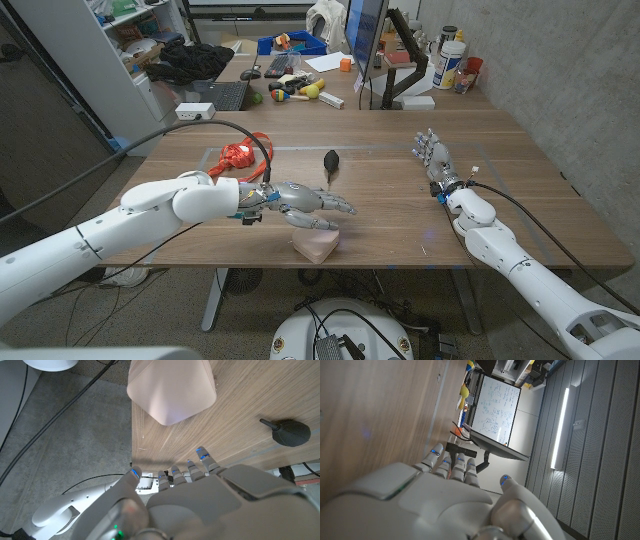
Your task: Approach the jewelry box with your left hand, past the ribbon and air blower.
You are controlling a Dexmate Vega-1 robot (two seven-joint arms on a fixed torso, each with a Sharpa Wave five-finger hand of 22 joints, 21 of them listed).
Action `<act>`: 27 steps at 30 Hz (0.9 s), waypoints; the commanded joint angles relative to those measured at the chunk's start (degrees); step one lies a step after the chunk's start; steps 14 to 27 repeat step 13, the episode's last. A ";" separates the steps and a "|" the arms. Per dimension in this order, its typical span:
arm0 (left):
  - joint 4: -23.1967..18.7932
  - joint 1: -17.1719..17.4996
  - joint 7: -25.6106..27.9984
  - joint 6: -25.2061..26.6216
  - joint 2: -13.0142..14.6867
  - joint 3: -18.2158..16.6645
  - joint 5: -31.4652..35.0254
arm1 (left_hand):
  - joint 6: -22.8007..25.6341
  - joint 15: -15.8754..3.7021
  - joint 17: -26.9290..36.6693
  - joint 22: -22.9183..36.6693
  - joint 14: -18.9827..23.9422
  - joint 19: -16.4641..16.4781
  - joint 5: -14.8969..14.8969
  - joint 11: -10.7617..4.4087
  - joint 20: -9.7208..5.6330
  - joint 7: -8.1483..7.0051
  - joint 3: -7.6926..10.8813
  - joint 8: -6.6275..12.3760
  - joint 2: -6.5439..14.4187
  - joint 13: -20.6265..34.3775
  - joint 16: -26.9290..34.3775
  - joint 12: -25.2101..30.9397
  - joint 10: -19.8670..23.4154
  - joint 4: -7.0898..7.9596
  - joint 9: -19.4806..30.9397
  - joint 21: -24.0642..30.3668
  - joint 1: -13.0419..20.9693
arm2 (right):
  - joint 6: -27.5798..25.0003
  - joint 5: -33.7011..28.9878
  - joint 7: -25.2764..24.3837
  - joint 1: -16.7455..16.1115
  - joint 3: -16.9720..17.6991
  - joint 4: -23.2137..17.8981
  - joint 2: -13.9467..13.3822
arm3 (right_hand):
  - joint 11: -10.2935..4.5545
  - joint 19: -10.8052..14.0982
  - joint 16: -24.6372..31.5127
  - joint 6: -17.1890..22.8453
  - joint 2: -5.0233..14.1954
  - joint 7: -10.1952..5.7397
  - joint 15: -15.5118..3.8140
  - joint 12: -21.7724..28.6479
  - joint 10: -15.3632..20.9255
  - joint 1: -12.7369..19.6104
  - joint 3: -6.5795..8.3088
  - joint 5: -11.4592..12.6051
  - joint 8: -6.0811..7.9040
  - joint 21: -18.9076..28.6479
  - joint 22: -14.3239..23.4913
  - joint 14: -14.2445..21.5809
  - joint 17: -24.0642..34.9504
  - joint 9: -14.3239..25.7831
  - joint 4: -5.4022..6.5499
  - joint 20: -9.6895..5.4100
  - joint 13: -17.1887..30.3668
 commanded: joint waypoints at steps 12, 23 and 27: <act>-0.95 -0.57 -3.26 2.54 -0.89 1.93 0.37 | -0.44 -0.73 0.13 0.16 -0.93 -0.97 0.07 0.05 0.29 0.07 0.01 -0.06 0.07 0.06 -0.28 -0.27 -0.67 0.53 0.14 -0.24 0.79 | 0.83 0.97 -0.63 -3.62 1.35 -2.24 -1.37 | 0.07 0.18 0.27 0.14 3.91 0.15 0.00 0.13 0.32 -0.01 0.04 0.34 0.37 -0.35 0.24 -0.12 0.21 0.28 0.11 -1.70 0.10; -1.07 -0.59 -3.47 2.76 -0.98 2.09 0.55 | -0.40 -0.71 0.13 0.16 -0.92 -0.97 0.07 0.02 0.30 0.08 0.01 -0.04 0.07 0.06 -0.27 -0.28 -0.69 0.53 0.14 -0.25 0.80 | 1.14 1.05 -0.45 -3.84 1.44 -2.20 -1.41 | 0.10 0.17 0.27 0.13 3.92 0.13 -0.03 0.13 0.31 -0.01 0.04 0.34 0.36 -0.37 0.24 -0.12 0.20 0.28 0.11 -1.70 0.10; -1.07 -0.59 -3.47 2.76 -0.98 2.09 0.55 | -0.40 -0.71 0.13 0.16 -0.92 -0.97 0.07 0.02 0.30 0.08 0.01 -0.04 0.07 0.06 -0.27 -0.28 -0.69 0.53 0.14 -0.25 0.80 | 1.14 1.05 -0.45 -3.84 1.44 -2.20 -1.41 | 0.10 0.17 0.27 0.13 3.92 0.13 -0.03 0.13 0.31 -0.01 0.04 0.34 0.36 -0.37 0.24 -0.12 0.20 0.28 0.11 -1.70 0.10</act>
